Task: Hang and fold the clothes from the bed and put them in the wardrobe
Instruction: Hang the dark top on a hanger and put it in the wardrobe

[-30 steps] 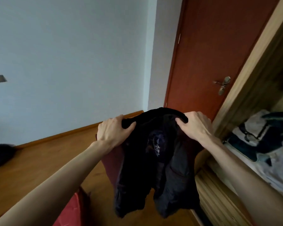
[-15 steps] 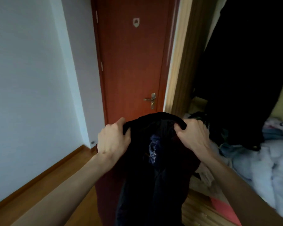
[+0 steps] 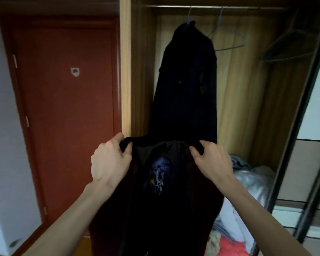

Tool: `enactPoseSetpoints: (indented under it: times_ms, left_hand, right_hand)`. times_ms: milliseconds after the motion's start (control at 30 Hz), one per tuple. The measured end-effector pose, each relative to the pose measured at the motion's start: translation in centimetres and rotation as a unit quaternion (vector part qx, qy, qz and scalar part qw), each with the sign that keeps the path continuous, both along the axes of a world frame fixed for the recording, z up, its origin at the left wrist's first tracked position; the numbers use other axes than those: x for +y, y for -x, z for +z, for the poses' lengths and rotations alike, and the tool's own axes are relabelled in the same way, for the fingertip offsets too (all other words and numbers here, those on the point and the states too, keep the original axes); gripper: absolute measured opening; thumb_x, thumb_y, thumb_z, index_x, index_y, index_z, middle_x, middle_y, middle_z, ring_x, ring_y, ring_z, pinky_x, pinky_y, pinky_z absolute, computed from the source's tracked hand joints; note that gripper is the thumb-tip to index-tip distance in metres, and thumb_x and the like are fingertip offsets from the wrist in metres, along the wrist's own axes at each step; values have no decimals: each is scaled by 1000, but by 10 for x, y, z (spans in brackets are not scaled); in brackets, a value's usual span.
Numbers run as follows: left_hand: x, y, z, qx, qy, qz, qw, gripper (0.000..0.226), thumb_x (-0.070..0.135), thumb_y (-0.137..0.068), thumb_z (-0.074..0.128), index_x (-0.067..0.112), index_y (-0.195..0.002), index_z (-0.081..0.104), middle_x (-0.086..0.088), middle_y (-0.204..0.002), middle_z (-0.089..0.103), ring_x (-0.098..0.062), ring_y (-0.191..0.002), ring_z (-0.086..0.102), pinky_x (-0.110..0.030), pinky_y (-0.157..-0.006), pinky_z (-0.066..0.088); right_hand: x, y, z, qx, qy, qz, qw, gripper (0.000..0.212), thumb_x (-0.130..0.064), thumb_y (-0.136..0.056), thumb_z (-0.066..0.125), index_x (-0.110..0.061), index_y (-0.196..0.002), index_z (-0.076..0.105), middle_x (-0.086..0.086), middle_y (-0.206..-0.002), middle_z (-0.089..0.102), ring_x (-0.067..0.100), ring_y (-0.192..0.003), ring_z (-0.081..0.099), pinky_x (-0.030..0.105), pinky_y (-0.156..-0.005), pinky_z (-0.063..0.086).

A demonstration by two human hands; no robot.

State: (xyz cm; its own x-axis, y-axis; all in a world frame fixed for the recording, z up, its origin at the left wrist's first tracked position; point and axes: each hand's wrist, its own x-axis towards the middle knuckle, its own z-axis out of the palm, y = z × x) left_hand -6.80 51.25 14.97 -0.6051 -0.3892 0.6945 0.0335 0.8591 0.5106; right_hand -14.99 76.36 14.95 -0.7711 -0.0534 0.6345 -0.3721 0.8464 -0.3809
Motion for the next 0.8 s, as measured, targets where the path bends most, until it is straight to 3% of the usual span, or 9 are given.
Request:
enactPoseSetpoints:
  times_ms: [133, 200, 367, 467, 533, 700, 800]
  left_hand:
    - [27, 32, 24, 32, 10, 7, 999, 15, 35, -99, 61, 20, -102, 63, 3, -63, 53, -27, -63, 51, -38, -64, 43]
    - [47, 49, 41, 46, 14, -13, 999, 16, 35, -100, 60, 21, -105, 63, 4, -61, 54, -24, -61, 50, -37, -63, 42]
    - [95, 85, 78, 70, 1, -75, 995, 13, 34, -100, 61, 22, -104, 64, 2, -54, 58, -15, -53, 56, -32, -53, 39]
    - [123, 100, 85, 69, -16, -117, 991, 17, 34, -100, 63, 22, -111, 65, 3, -55, 61, -13, -54, 61, -35, -60, 52]
    - [139, 111, 87, 66, -22, -140, 988, 17, 34, -99, 64, 22, -111, 66, 2, -55, 62, -14, -53, 62, -42, -66, 59]
    - [172, 134, 85, 62, -28, -176, 982, 10, 34, -98, 66, 25, -99, 66, 0, -54, 62, -12, -46, 58, -37, -58, 56]
    - [182, 148, 90, 57, -23, -193, 979, 19, 36, -97, 65, 23, -83, 62, -5, -59, 64, -21, -48, 59, -40, -53, 55]
  right_hand:
    - [28, 14, 25, 28, -33, -22, 999, 51, -46, -103, 54, -13, -141, 60, 16, -108, 74, 40, -101, 68, 38, -69, 44]
    - [42, 24, 38, 31, -36, -29, 998, 48, -45, -104, 51, -14, -141, 59, 14, -107, 74, 37, -99, 68, 35, -67, 38]
    - [75, 58, 73, 2, 3, 1, 1000, 47, -49, -104, 48, -13, -129, 66, 4, -91, 70, 29, -91, 68, 31, -64, 36]
    - [92, 77, 89, -11, 63, 73, 995, 39, -42, -107, 48, -12, -91, 66, -6, -60, 54, 13, -55, 55, 26, -53, 35]
    - [100, 86, 94, -3, 57, 103, 993, 46, -37, -108, 49, -8, -74, 60, 0, -52, 52, 15, -45, 49, 33, -52, 38]
    - [119, 108, 93, 3, 66, 133, 989, 50, -39, -108, 50, -6, -71, 62, 3, -55, 55, 19, -48, 51, 33, -53, 42]
    - [132, 120, 91, -6, 70, 129, 989, 52, -40, -106, 53, -4, -69, 60, 4, -55, 53, 14, -48, 49, 34, -53, 41]
